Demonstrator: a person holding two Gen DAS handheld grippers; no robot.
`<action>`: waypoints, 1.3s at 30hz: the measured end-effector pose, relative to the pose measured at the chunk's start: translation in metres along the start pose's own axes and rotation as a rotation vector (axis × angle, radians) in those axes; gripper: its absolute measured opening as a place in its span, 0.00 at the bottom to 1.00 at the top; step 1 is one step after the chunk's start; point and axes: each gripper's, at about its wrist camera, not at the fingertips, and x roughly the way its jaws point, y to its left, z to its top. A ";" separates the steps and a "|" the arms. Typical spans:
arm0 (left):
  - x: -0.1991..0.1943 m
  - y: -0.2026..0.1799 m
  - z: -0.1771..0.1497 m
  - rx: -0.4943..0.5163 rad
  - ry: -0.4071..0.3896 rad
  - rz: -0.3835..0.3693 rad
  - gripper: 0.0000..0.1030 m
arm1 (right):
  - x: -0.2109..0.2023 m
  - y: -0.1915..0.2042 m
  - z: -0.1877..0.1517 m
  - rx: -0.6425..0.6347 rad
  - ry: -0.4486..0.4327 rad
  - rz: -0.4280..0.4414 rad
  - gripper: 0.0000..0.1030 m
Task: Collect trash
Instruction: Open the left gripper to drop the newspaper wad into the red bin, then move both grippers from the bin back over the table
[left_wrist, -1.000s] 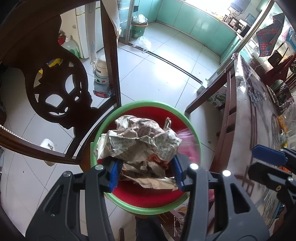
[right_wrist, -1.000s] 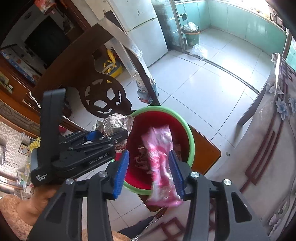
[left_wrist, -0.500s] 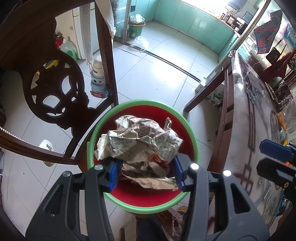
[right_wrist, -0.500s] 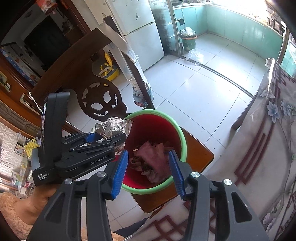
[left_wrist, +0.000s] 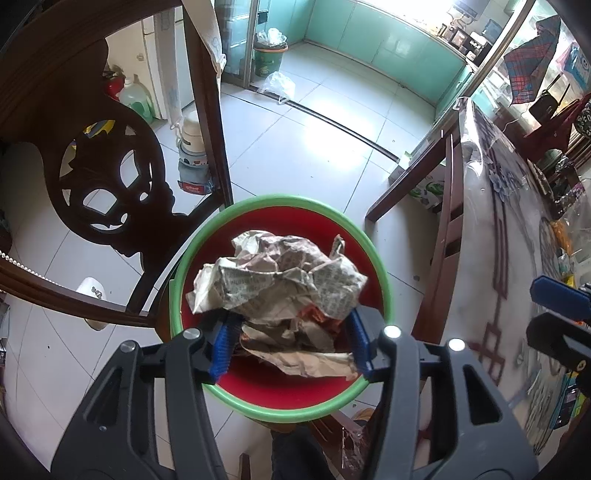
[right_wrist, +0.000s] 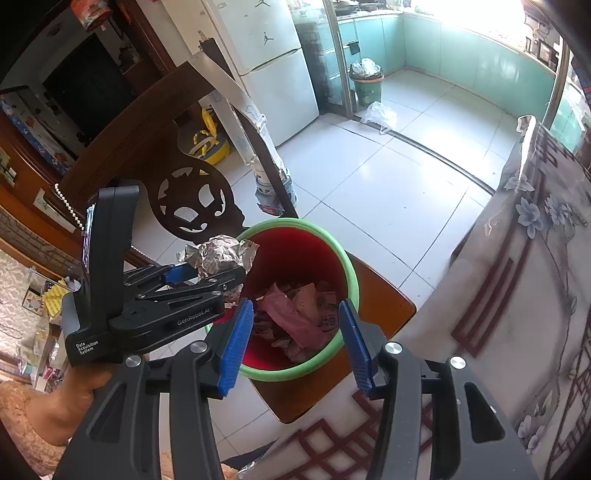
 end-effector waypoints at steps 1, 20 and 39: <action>0.000 0.000 0.000 -0.002 -0.002 0.001 0.52 | -0.001 0.000 0.000 0.000 -0.002 -0.002 0.46; -0.013 -0.010 -0.004 -0.008 -0.046 0.018 0.68 | -0.025 -0.014 -0.013 0.019 -0.048 -0.029 0.47; -0.018 -0.092 -0.009 0.154 -0.054 -0.031 0.68 | -0.077 -0.071 -0.055 0.143 -0.128 -0.102 0.53</action>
